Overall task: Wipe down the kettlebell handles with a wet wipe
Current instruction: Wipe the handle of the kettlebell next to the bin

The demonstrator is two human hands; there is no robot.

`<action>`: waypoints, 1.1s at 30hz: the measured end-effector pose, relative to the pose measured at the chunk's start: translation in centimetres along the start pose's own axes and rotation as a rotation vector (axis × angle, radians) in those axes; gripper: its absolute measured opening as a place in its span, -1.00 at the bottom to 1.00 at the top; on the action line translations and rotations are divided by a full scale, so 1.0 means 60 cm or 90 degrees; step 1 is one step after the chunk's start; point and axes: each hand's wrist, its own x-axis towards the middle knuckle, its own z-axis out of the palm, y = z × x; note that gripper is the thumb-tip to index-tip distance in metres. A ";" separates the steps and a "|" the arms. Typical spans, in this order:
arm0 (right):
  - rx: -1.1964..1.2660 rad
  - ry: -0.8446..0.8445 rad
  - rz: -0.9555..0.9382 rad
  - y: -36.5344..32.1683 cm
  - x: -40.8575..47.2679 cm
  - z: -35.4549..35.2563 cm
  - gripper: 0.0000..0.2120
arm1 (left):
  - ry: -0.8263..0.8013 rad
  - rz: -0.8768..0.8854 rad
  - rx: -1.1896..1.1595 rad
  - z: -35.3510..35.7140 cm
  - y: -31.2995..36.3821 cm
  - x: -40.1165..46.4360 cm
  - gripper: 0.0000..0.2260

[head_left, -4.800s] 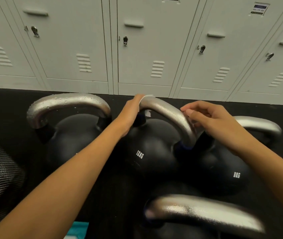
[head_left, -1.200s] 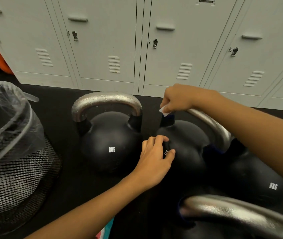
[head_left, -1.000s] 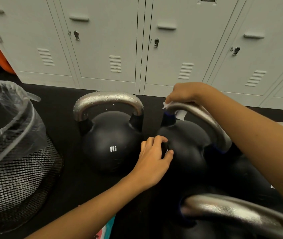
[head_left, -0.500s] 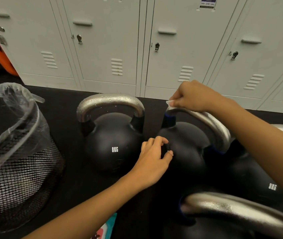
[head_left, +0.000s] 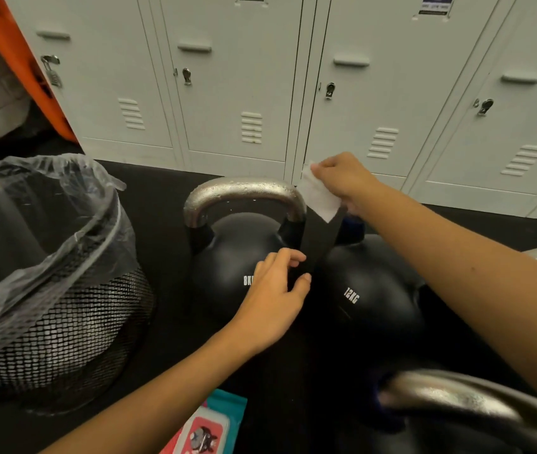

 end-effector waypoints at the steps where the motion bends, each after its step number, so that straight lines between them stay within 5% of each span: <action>1: 0.106 -0.001 0.046 0.004 0.000 0.010 -0.74 | 0.024 0.017 0.008 -0.009 -0.004 -0.002 -0.76; 8: 0.453 -0.088 0.161 0.035 -0.032 0.070 -0.80 | 0.167 0.111 0.214 -0.052 -0.049 -0.009 -0.64; 11: 0.532 -0.088 0.190 0.058 -0.039 0.084 -0.67 | 0.160 0.111 0.274 -0.055 -0.071 -0.009 -0.55; 16: 0.554 -0.113 0.237 0.074 -0.028 0.092 -0.63 | 0.094 0.104 0.298 -0.056 -0.086 -0.008 -0.45; 23: 0.376 -0.119 0.081 0.029 0.018 0.090 -0.66 | 0.080 0.118 0.289 -0.060 -0.099 -0.010 -0.45; 33: 0.339 -0.359 0.067 0.020 0.021 0.069 -0.26 | 0.071 0.127 0.291 -0.065 -0.102 -0.011 -0.47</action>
